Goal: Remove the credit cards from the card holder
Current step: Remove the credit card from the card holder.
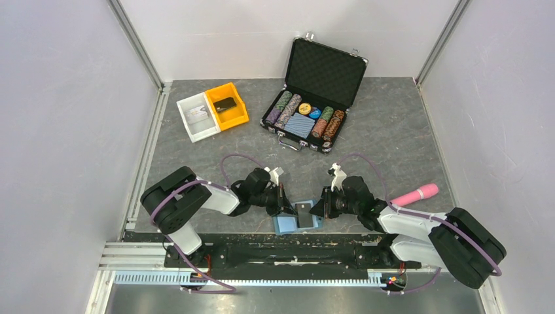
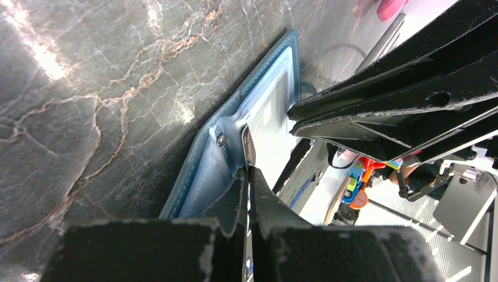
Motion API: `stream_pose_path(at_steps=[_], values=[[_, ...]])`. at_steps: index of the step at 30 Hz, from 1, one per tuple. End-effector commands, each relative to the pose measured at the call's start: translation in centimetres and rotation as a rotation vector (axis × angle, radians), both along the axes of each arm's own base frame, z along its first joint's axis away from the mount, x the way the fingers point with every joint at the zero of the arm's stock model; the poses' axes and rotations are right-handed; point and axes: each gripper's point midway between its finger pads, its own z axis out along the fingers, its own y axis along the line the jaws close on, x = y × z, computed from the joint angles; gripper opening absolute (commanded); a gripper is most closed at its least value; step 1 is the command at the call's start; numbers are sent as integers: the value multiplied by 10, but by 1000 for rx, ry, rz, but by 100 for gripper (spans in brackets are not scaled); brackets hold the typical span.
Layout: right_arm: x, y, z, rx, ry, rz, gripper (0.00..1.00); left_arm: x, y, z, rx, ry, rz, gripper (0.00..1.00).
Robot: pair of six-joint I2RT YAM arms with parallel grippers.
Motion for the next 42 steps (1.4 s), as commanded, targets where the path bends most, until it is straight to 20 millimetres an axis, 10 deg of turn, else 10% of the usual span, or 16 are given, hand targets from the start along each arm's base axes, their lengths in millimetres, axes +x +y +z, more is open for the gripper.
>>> stream_pose_path(at_steps=[1, 42], values=[[-1, -6, -9, -32, 15, -26, 16, 1, -12, 14, -38, -5, -44, 2], [17, -13, -8, -110, 1, -99, 15, 11, 32, 28, 105, -24, 48, 2]])
